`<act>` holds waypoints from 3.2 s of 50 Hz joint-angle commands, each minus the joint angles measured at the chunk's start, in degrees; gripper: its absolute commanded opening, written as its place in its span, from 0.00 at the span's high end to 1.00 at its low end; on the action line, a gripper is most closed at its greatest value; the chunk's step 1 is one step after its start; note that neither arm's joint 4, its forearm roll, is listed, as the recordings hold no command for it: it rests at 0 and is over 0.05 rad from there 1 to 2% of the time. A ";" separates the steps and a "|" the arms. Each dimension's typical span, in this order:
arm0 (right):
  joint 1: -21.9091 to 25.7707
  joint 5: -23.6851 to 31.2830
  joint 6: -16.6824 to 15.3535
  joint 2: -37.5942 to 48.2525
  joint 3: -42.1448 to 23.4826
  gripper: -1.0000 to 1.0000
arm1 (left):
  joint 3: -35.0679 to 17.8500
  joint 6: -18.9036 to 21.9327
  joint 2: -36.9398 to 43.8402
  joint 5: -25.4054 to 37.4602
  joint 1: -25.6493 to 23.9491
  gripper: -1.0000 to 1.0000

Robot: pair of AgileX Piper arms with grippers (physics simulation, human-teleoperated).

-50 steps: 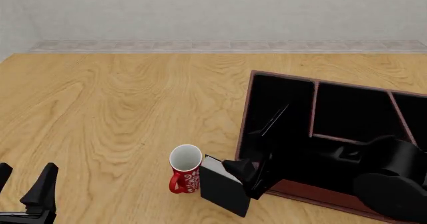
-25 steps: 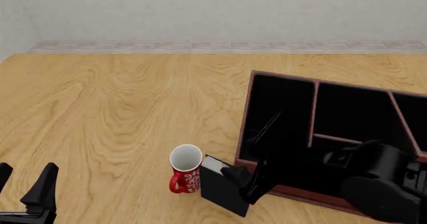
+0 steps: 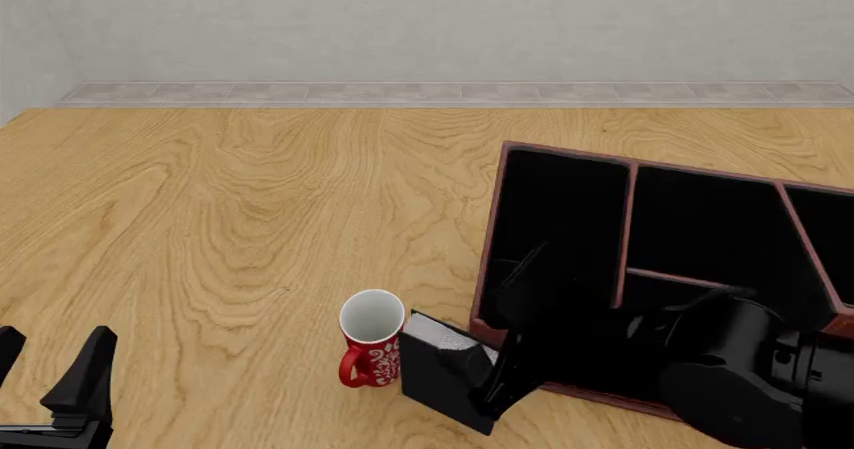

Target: Pick up the book and place it in the left compartment of the caddy.

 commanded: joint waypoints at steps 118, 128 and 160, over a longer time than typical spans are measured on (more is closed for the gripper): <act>1.82 -6.48 5.36 10.22 4.58 0.00 | 0.00 0.00 0.00 0.00 0.00 0.00; 1.16 -6.50 4.44 9.17 4.71 0.00 | 0.00 0.00 0.00 0.00 0.00 0.00; 6.69 -1.47 1.98 2.57 1.79 1.00 | 0.00 0.00 0.00 0.00 0.00 0.00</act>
